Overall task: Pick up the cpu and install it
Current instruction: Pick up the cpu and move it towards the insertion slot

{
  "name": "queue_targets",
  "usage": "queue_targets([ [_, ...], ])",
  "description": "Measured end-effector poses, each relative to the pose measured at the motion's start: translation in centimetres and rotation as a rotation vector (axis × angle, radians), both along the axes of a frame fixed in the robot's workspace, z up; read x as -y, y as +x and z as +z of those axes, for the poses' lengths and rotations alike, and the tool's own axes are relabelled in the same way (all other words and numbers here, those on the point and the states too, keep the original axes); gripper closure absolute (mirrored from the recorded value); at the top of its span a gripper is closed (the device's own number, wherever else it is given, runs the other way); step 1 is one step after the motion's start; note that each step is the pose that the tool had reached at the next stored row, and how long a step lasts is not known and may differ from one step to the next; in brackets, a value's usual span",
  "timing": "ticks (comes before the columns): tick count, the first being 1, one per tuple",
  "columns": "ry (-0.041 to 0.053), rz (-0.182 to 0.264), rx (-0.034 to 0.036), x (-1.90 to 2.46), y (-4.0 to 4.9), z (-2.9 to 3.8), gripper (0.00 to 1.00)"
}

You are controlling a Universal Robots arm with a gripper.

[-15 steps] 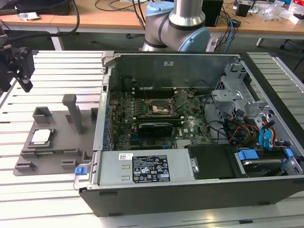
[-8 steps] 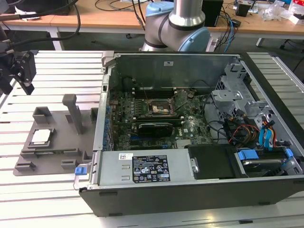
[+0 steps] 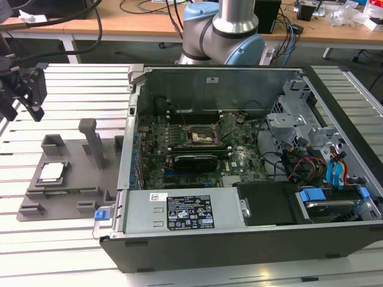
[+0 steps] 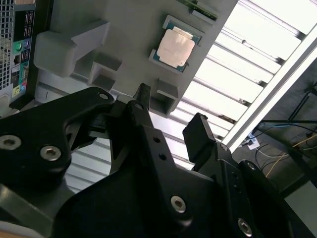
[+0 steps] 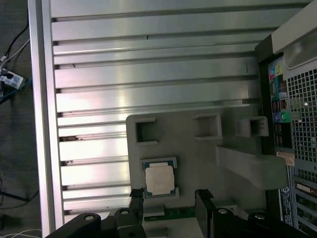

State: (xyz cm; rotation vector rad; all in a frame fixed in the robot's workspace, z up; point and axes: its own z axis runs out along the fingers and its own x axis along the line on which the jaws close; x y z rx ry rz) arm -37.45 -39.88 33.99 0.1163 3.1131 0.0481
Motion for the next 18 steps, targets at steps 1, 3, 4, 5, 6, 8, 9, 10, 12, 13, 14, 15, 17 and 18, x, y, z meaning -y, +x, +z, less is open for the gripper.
queue_targets([
  [1,0.0000,0.000,0.0000,0.00,0.00,-0.16,0.45],
  [3,0.0000,0.000,0.0000,0.00,0.00,-0.36,0.45],
  [4,-0.0001,0.000,0.0000,0.00,0.00,-0.47,0.45],
  [5,-0.0001,0.000,0.0000,0.00,0.00,-0.57,0.45],
  [6,0.0000,0.000,0.0000,0.00,0.00,-0.66,0.45],
  [8,0.0000,0.000,0.0000,0.00,0.00,-0.89,0.45],
  [9,-0.0001,0.000,-0.0001,0.00,0.00,-0.97,0.45],
  [10,0.0000,0.000,-0.0001,0.00,0.00,-1.03,0.45],
  [12,0.0000,0.000,-0.0001,0.00,0.00,-1.18,0.45],
  [13,-0.0001,0.000,0.0000,0.00,0.00,-1.28,0.45],
  [14,0.0000,0.000,0.0000,0.00,0.00,-1.33,0.45],
  [15,0.0000,0.000,0.0000,0.00,0.00,-1.38,0.45],
  [17,-0.0001,0.000,-0.0001,0.00,0.00,-1.64,0.45],
  [18,0.0000,0.000,-0.0001,0.00,0.00,-1.73,0.45],
])
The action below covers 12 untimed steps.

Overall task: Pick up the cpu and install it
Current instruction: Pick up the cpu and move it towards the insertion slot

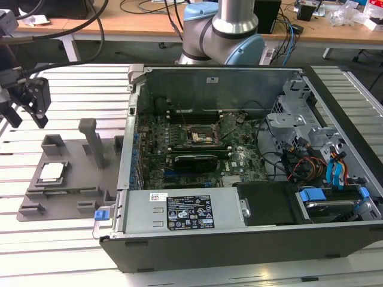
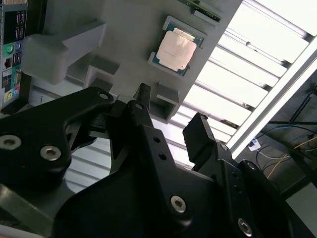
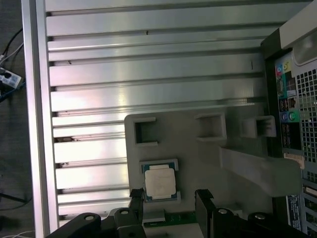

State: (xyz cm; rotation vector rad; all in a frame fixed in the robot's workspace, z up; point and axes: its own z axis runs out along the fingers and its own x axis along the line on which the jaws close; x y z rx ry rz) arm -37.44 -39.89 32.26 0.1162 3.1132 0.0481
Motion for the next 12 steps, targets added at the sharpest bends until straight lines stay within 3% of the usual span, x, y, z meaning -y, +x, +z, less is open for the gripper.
queue_targets([
  [12,0.0000,0.000,0.0000,0.00,0.00,-1.06,0.45],
])
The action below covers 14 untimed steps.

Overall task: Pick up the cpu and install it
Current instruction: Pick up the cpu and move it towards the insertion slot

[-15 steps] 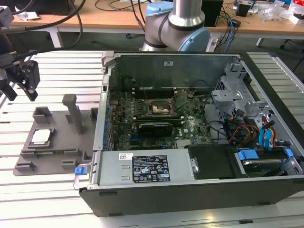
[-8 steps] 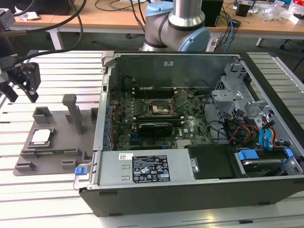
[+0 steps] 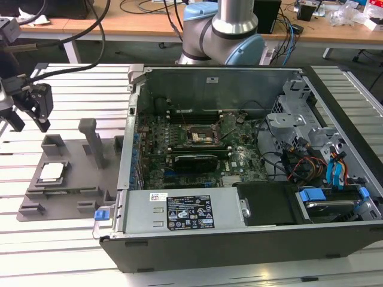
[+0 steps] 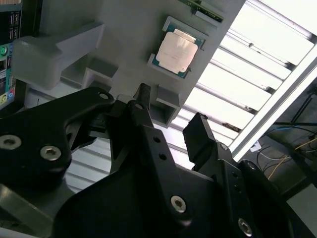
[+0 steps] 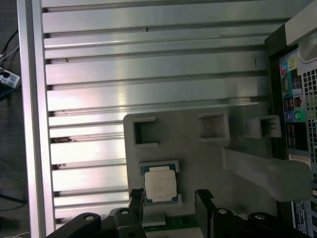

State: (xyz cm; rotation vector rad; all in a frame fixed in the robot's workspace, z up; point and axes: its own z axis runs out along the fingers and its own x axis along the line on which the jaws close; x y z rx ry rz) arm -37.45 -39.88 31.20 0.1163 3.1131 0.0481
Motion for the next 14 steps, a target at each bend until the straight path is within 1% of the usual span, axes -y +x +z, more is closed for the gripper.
queue_targets([
  [11,0.0000,0.000,0.0001,0.00,0.00,-0.86,0.45],
  [14,0.0000,0.000,0.0001,0.00,0.00,-1.33,0.45],
])
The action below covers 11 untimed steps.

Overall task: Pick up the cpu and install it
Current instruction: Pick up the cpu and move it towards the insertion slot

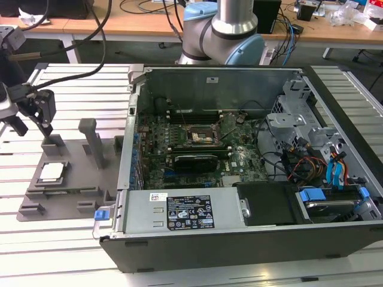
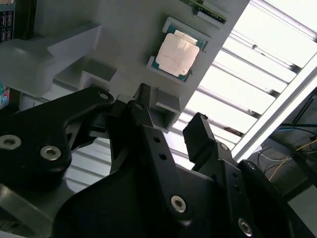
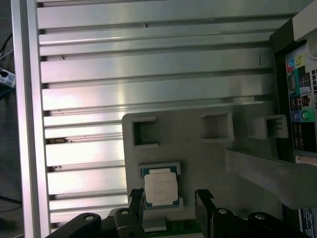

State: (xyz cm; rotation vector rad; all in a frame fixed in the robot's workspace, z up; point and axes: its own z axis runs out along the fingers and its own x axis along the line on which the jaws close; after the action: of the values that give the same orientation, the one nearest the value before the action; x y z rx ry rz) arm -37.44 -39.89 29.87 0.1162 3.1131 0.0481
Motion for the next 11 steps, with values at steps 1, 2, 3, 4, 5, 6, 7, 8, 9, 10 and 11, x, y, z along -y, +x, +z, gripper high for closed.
queue_targets([
  [1,0.0000,0.000,-0.0001,0.00,-0.01,-0.18,0.45],
  [2,-0.0001,0.000,0.0000,0.00,-0.02,-0.37,0.45],
  [3,-0.0005,0.000,0.0000,0.00,-0.03,-0.49,0.45],
  [4,-0.0043,0.001,-0.0001,-0.01,-0.04,-0.51,0.45],
  [5,-0.0167,0.008,0.0000,-0.01,-0.04,-0.52,0.45],
  [6,-0.0424,0.015,-0.0002,0.00,-0.03,-0.51,0.45],
  [7,-0.0586,0.029,0.0002,0.00,-0.04,-0.56,0.45],
  [8,-0.0617,0.041,0.0006,0.00,-0.03,-0.58,0.45],
  [9,-0.0656,0.057,0.0009,0.01,-0.03,-0.62,0.45],
  [10,-0.0704,0.087,0.0015,0.01,-0.03,-0.66,0.45],
  [11,-0.0704,0.088,0.0016,0.01,-0.03,-0.66,0.45],
])
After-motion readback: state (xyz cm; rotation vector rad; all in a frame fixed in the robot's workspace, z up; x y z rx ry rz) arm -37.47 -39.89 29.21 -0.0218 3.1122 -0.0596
